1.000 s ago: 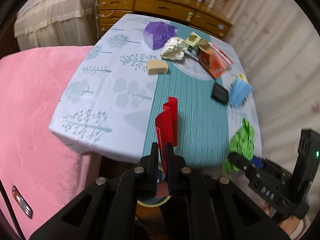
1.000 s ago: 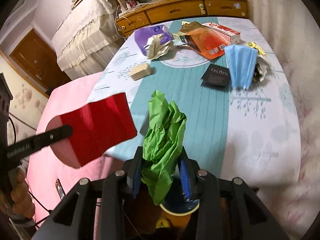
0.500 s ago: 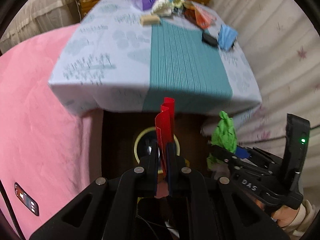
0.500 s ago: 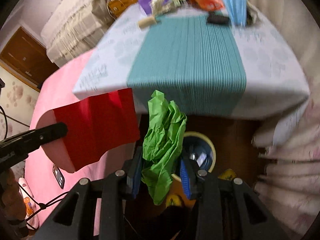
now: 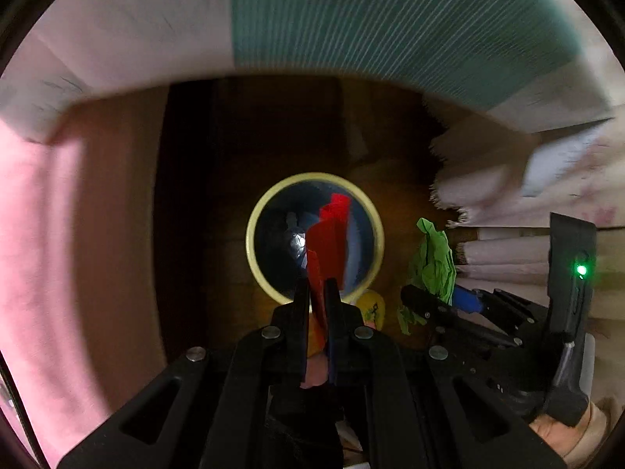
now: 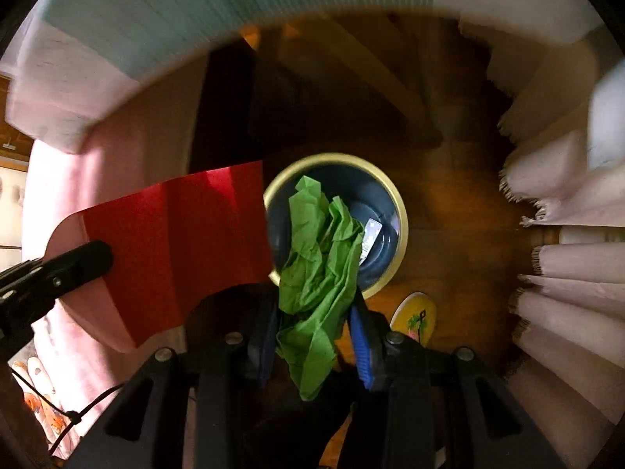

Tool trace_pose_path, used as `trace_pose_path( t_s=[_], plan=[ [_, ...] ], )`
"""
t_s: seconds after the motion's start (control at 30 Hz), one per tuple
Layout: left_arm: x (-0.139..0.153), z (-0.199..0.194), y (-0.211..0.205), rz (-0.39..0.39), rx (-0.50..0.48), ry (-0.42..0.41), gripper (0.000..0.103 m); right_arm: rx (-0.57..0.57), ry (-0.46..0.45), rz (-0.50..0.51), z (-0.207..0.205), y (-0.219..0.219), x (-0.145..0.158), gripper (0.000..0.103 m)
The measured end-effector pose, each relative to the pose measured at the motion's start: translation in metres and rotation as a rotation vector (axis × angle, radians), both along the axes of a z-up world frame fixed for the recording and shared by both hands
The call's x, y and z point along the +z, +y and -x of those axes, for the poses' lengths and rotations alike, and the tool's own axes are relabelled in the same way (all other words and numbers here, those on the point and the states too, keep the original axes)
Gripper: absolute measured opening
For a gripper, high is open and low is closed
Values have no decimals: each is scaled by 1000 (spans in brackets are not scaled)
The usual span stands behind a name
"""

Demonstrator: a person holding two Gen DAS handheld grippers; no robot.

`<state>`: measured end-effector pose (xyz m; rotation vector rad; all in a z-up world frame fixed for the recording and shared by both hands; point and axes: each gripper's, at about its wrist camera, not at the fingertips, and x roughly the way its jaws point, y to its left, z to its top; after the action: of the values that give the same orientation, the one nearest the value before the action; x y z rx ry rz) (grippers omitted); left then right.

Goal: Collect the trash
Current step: 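Lower red and green papers over the bin and open both grippers, then raise both tools back toward the table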

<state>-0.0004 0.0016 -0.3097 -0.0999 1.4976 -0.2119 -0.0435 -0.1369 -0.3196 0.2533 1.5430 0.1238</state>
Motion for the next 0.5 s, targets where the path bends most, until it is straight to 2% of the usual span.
trace_pose_path(
  t_s=[0.13, 0.23, 0.3, 0.33, 0.37, 0.4, 0.43, 0.47, 0.5],
  plan=[
    [-64, -11, -12, -29, -1, 23, 5, 2, 12, -8, -10, -3, -63, 34],
    [-106, -19, -16, -34, 7, 44, 12, 0, 18, -23, -19, -4, -95, 34],
    [-124, -24, -15, -32, 14, 47, 22, 1, 14, -21, -27, -6, -114, 37],
    [-132, -27, -14, -40, 18, 42, 31, 0, 11, -22, -30, -6, -122, 37],
    [-138, -29, -14, -53, 22, 34, 47, -4, 10, -24, -33, -8, -129, 39],
    [-142, -32, -11, -58, 24, 31, 56, -6, 15, -33, -36, -10, -138, 42],
    [-145, -34, -9, -63, 28, 24, 70, -6, 13, -28, -38, -10, -143, 48],
    [-148, -36, -5, -67, 33, 19, 75, -4, 5, -17, -40, -10, -146, 55],
    [-150, -37, -3, -76, 37, 14, 75, -1, -3, -12, -40, -7, -146, 57]
  ],
)
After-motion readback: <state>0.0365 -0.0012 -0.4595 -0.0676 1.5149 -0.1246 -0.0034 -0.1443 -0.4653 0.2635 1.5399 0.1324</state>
